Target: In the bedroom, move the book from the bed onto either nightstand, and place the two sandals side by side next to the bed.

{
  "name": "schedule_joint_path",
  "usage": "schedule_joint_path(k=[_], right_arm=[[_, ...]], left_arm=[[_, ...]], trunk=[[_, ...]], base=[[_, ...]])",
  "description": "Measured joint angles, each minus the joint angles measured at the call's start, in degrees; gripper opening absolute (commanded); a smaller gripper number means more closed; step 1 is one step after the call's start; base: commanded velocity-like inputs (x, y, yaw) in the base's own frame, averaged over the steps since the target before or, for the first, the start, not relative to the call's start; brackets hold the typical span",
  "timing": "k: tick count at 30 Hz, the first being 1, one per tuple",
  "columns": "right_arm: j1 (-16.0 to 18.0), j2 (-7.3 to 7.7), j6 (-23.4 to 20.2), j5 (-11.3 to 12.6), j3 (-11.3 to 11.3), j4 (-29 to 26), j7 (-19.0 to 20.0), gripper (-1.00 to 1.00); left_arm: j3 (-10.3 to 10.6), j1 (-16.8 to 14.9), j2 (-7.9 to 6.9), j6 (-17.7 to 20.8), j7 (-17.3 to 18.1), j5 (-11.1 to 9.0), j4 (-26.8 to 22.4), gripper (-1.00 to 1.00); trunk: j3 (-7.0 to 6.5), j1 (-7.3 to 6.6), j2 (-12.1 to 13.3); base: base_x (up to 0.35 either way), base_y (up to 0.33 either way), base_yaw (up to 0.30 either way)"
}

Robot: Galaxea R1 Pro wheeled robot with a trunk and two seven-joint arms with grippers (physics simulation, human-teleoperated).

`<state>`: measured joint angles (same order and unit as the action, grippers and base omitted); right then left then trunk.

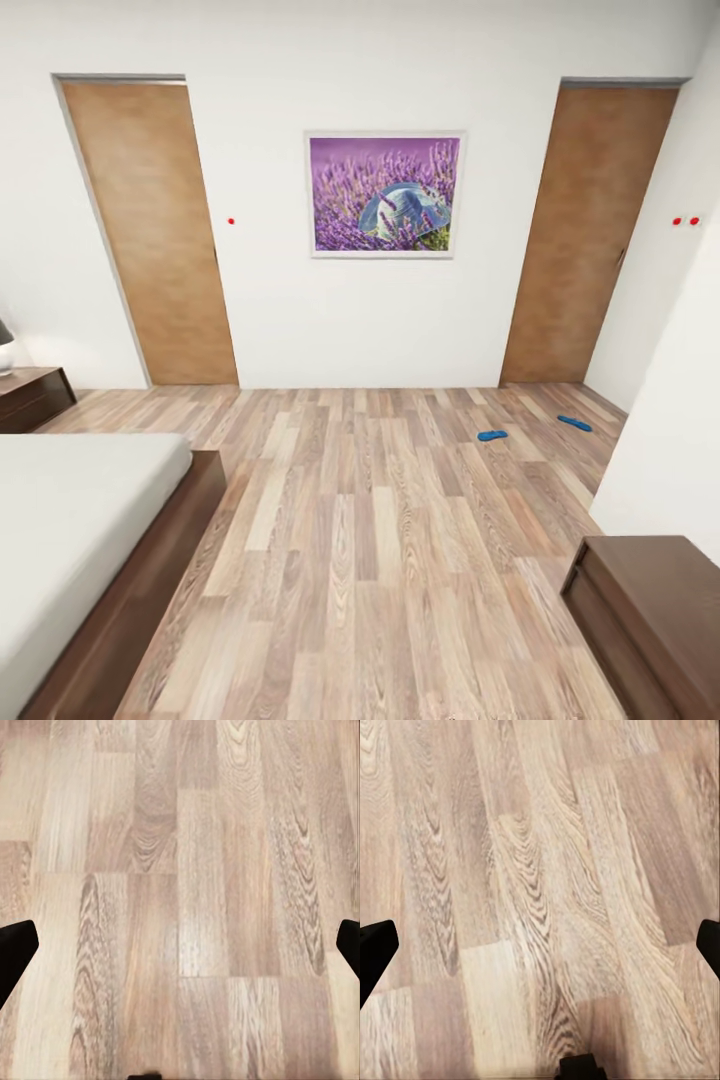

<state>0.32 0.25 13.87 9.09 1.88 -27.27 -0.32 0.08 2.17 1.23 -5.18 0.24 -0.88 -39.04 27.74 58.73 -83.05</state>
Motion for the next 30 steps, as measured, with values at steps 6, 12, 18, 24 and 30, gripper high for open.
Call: schedule_joint_path(k=[6, 12, 18, 24, 30], right_arm=[[0.0, -0.02, 0.0, 0.0, 0.0, 0.4, 0.0, 1.00], [0.0, -0.07, 0.0, 0.0, 0.0, 0.5, 0.0, 1.00], [0.0, -0.09, 0.0, 0.0, 0.0, 0.5, 0.0, 1.00], [0.0, -0.15, 0.0, 0.0, 0.0, 0.5, 0.0, 1.00], [0.0, -0.10, 0.0, 0.0, 0.0, 0.5, 0.0, 1.00]], left_arm=[[0.0, 0.0, 0.00, 0.0, 0.0, 0.0, 0.0, 1.00], [0.0, 0.0, 0.00, 0.0, 0.0, 0.0, 0.0, 1.00], [0.0, 0.0, 0.00, 0.0, 0.0, 0.0, 0.0, 1.00], [0.0, 0.0, 0.00, 0.0, 0.0, 0.0, 0.0, 1.00], [0.0, 0.0, 0.00, 0.0, 0.0, 0.0, 0.0, 1.00]], trunk=[[0.00, 0.00, 0.0], [0.00, 0.00, 0.0], [0.00, 0.00, 0.0], [0.00, 0.00, 0.0], [0.00, 0.00, 0.0]], base=[[0.000, 0.000, -0.282], [0.000, 0.000, -0.181], [0.000, 0.000, -0.027], [0.000, 0.000, -0.002], [0.000, 0.000, -0.045]])
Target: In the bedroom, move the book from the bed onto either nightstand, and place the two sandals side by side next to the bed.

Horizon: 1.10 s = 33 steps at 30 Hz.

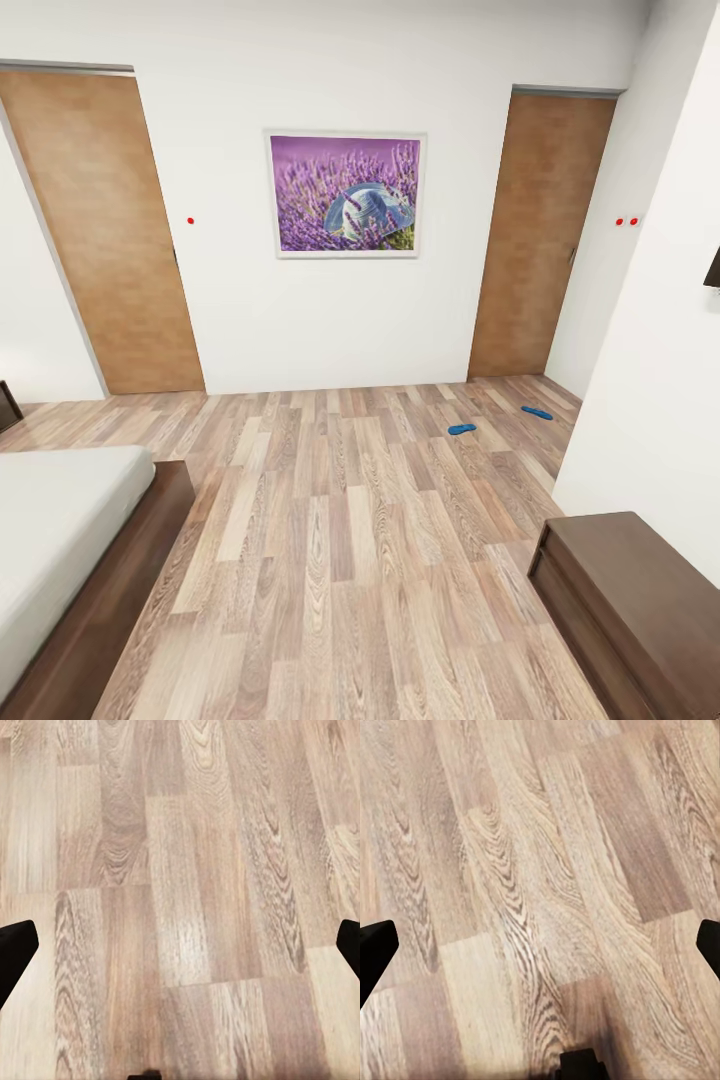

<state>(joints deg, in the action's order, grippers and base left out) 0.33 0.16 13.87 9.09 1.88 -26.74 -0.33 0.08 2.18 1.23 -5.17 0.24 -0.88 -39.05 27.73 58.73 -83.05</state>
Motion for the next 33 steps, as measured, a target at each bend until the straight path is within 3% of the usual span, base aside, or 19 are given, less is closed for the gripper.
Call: schedule_joint_path(k=[12, 21, 33], right_arm=[[0.0, -0.01, 0.0, 0.0, 0.0, 0.0, 0.0, 1.00], [0.0, -0.18, 0.0, 0.0, -0.1, 0.1, 0.0, 1.00], [0.0, -0.25, 0.0, 0.0, -0.1, 0.1, 0.0, 1.00]], left_arm=[[0.0, 0.0, 0.00, 0.0, 0.0, 0.0, 0.0, 1.00], [0.0, 0.0, 0.00, 0.0, 0.0, 0.0, 0.0, 1.00], [0.0, 0.0, 0.00, 0.0, 0.0, 0.0, 0.0, 1.00]], trunk=[[0.00, 0.00, 0.0], [0.00, 0.00, 0.0], [0.00, -0.04, 0.0]], base=[[0.000, 0.000, -0.243], [0.005, 0.000, -0.051], [0.270, 0.000, -0.001]])
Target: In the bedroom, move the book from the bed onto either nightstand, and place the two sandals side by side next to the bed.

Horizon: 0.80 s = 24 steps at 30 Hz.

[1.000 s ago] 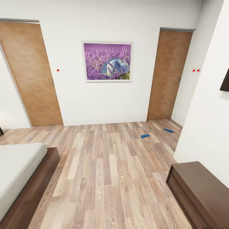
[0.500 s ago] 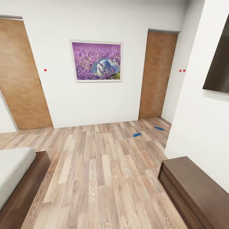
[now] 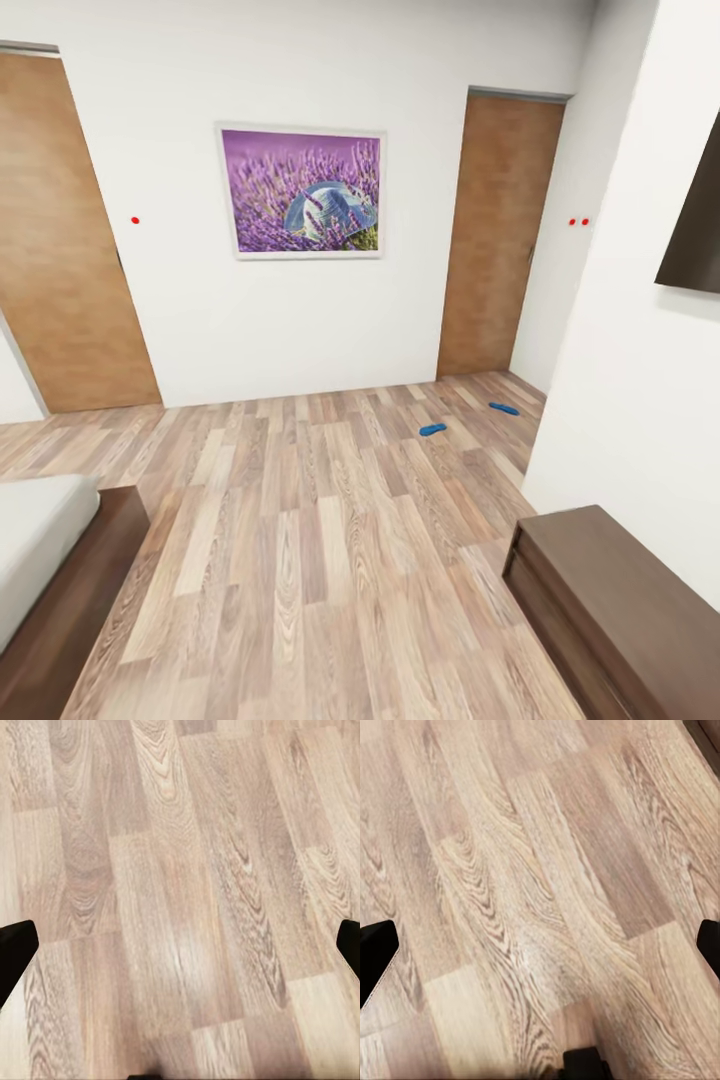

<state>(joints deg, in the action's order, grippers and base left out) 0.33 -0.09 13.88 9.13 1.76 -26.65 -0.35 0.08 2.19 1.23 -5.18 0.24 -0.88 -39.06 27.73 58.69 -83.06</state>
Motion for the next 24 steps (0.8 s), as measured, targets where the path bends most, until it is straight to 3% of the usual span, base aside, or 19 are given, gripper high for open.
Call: schedule_joint_path(k=[7, 17, 24], right_arm=[[0.0, -0.06, 0.0, 0.0, 0.0, 0.0, 0.0, 1.00], [0.0, -0.02, 0.0, 0.1, 0.1, 0.0, 0.0, 1.00], [0.0, 0.01, 0.0, 0.1, 0.1, 0.0, 0.0, 1.00]], left_arm=[[0.0, 0.0, 0.00, 0.0, 0.0, 0.0, 0.0, 1.00], [0.0, 0.0, 0.00, 0.0, 0.0, 0.0, 0.0, 1.00], [0.0, 0.0, 0.00, 0.0, 0.0, 0.0, 0.0, 1.00]], trunk=[[0.00, 0.00, 0.0], [0.00, 0.00, 0.0], [0.00, 0.03, 0.0]], base=[[0.332, 0.000, 0.010], [0.317, 0.000, 0.168], [0.150, 0.000, 0.029]])
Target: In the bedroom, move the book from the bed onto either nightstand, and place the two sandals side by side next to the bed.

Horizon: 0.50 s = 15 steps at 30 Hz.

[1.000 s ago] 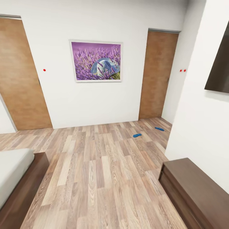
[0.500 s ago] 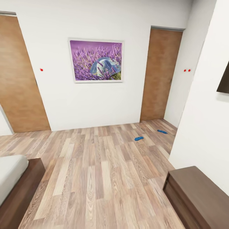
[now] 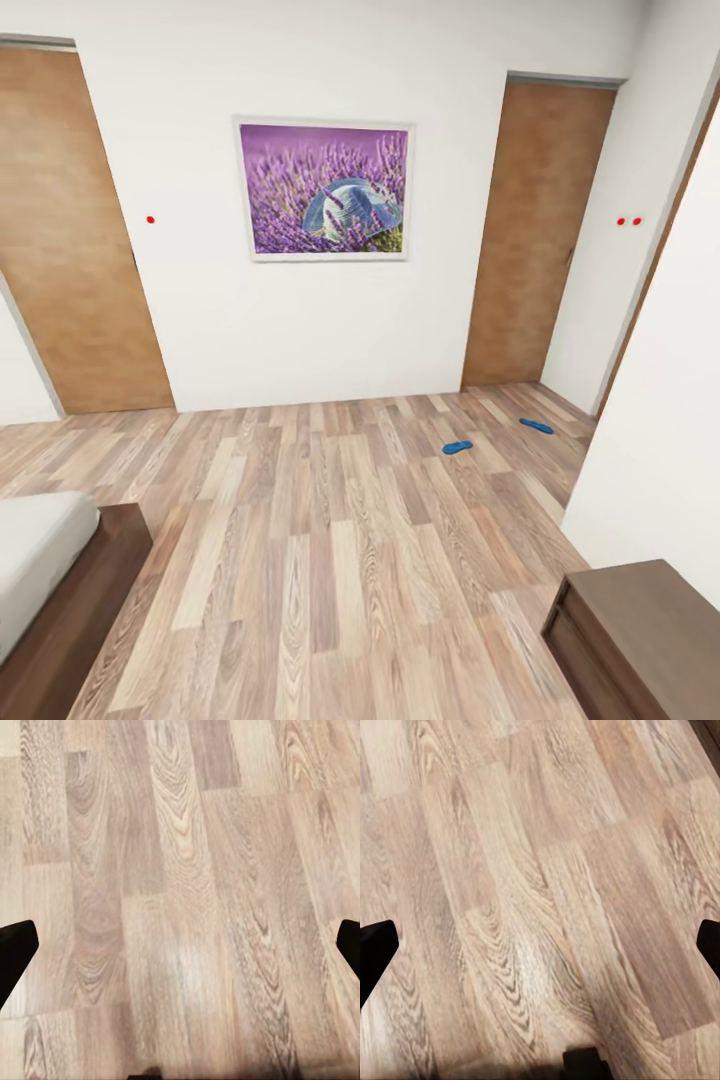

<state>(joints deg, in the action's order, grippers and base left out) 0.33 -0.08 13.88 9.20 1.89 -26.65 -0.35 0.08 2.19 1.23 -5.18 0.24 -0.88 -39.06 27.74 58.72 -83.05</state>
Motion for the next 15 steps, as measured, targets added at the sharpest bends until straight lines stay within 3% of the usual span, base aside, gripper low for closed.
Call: schedule_joint_path(k=[8, 15], right_arm=[[0.0, 0.11, 0.0, -0.1, 0.1, 0.0, 0.0, 1.00], [0.0, 0.20, 0.0, -0.1, 0.0, 0.0, 0.2, 1.00]], left_arm=[[0.0, 0.0, 0.00, -0.7, 0.0, 0.0, 0.0, 1.00], [0.0, 0.0, 0.00, -1.1, 0.0, 0.0, 0.0, 1.00]], trunk=[[0.00, 0.01, 0.0], [0.00, -0.02, 0.0]], base=[[0.032, 0.000, 0.162], [0.247, 0.000, 0.030]])
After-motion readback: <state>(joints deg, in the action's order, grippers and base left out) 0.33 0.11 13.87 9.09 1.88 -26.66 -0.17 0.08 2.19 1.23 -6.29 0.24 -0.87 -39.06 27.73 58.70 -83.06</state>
